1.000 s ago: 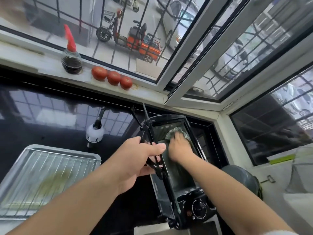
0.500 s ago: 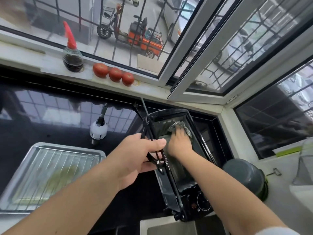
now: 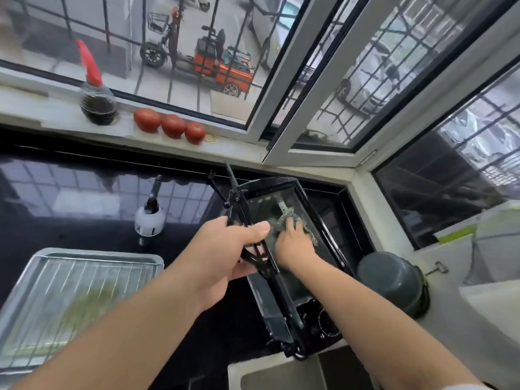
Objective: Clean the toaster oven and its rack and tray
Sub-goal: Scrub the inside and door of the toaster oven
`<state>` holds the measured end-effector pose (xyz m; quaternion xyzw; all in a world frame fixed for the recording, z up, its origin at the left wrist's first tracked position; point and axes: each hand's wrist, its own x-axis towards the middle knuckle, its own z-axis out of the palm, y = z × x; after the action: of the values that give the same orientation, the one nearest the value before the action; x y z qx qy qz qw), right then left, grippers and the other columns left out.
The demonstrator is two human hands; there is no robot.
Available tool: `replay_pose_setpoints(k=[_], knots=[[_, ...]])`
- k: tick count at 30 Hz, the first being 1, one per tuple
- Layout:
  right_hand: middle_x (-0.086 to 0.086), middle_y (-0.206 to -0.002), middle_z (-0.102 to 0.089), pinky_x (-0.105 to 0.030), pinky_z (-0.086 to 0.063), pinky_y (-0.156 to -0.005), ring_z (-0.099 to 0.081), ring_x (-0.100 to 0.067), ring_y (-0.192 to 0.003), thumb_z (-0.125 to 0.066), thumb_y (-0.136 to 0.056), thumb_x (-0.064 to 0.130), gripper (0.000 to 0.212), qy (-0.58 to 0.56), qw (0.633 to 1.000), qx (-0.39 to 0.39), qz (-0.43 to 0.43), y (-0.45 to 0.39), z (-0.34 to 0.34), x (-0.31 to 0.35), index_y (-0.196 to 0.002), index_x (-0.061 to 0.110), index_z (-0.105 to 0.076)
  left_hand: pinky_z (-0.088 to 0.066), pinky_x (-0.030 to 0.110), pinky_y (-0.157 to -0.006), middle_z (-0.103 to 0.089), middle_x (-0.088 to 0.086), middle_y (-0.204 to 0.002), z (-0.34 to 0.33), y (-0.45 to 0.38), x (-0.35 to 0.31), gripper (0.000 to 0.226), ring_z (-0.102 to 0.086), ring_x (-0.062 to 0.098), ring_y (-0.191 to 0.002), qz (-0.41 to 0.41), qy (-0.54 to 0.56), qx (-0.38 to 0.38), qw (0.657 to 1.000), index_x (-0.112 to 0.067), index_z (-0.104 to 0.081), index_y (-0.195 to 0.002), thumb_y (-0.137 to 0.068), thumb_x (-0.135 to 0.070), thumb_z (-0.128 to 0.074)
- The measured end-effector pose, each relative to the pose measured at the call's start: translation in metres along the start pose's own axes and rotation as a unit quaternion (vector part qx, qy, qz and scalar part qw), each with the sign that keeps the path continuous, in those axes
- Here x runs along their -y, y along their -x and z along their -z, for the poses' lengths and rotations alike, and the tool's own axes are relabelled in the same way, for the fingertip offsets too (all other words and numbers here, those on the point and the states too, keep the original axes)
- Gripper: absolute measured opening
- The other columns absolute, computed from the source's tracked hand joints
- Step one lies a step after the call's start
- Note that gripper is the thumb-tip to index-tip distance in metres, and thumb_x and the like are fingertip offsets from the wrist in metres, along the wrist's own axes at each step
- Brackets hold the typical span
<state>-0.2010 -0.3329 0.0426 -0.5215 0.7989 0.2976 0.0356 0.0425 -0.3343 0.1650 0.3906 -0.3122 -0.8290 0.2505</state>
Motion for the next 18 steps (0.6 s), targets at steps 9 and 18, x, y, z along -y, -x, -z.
replay_pose_setpoints(k=[9, 18], knots=[[-0.032, -0.151, -0.024, -0.056, -0.037, -0.106, -0.022, -0.05, -0.137, -0.037, -0.098, 0.023, 0.052, -0.053, 0.969, 0.182, -0.157, 0.051, -0.012, -0.001, -0.145, 0.002, -0.041, -0.062, 0.046, -0.083, -0.077, 0.01, -0.099, -0.004, 0.001, -0.003, 0.019, -0.074, 0.025, -0.089, 0.016, -0.018, 0.001, 1.0, -0.008, -0.067, -0.107, -0.092, -0.015, -0.075], [-0.02, -0.156, -0.018, -0.054, -0.042, -0.104, -0.013, -0.046, -0.144, -0.04, -0.099, 0.024, 0.051, -0.013, 0.975, 0.164, -0.147, 0.062, -0.009, 0.003, -0.147, 0.006, -0.041, -0.062, 0.044, -0.079, -0.079, 0.011, -0.097, -0.009, 0.0, -0.002, 0.026, -0.076, 0.025, -0.085, 0.018, -0.01, 0.003, 1.0, -0.001, -0.065, -0.116, -0.094, -0.012, -0.073]])
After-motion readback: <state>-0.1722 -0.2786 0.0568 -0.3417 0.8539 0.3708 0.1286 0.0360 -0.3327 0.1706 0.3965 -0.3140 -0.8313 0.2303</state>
